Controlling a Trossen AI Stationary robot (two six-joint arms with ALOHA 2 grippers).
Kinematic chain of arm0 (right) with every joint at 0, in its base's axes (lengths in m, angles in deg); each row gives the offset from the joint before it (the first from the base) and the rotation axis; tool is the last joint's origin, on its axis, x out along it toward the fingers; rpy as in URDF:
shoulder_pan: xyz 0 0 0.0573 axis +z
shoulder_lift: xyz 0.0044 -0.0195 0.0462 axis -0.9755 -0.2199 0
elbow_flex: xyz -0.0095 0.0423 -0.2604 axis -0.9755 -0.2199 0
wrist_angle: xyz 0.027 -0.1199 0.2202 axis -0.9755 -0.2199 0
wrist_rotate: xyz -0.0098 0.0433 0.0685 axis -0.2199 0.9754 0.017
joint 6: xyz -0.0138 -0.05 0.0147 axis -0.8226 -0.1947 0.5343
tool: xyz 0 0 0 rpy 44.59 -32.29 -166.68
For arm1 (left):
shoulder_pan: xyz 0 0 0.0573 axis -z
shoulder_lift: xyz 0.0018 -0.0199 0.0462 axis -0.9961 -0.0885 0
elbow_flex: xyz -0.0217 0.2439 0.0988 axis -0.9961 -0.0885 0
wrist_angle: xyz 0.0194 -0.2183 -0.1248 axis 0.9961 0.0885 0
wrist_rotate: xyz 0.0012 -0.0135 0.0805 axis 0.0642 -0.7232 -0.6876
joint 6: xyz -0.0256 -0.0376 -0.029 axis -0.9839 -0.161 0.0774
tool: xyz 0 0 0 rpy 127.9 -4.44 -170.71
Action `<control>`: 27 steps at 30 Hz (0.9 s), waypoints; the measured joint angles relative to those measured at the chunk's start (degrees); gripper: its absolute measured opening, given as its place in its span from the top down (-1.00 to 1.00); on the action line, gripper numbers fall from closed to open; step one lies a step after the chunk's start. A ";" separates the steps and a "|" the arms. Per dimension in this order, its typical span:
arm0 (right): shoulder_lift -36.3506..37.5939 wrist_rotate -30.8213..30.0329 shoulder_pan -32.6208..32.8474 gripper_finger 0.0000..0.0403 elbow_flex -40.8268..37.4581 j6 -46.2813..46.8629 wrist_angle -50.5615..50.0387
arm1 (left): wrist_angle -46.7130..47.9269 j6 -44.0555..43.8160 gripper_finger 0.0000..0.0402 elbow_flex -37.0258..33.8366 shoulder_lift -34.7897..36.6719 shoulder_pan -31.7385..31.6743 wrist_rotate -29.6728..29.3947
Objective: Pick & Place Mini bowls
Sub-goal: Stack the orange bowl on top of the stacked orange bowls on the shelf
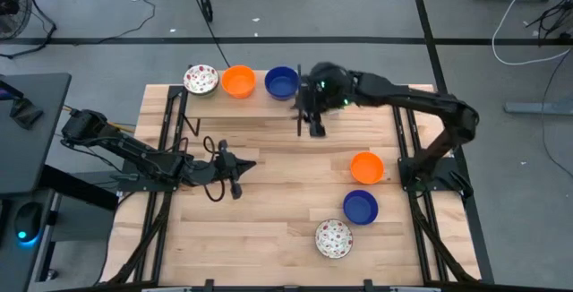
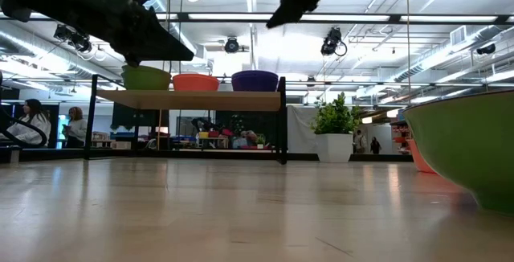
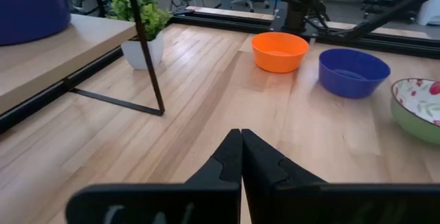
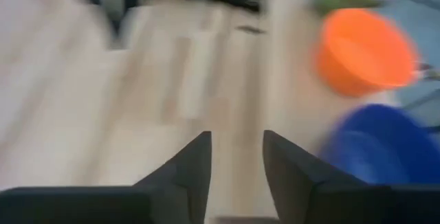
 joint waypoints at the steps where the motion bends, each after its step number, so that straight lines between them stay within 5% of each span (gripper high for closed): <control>1: 0.79 0.00 1.93 0.37 -0.28 1.12 -1.50 | -0.01 0.01 0.99 0.00 0.00 0.07 0.12; 4: 3.94 -1.89 7.91 0.48 -3.88 4.32 -3.14 | -0.03 0.04 0.99 0.00 0.00 0.66 0.13; 9: 11.24 -14.57 18.90 0.68 -14.77 13.86 -3.44 | -0.21 0.11 0.99 0.00 0.00 2.12 0.12; 18: 24.07 -26.55 40.77 0.97 -32.42 50.12 -3.93 | -0.47 0.09 0.99 0.00 0.00 4.37 0.15; 27: 24.06 -34.44 56.09 0.97 -37.17 78.52 -12.38 | -0.49 -0.39 0.99 0.00 -0.03 7.19 0.04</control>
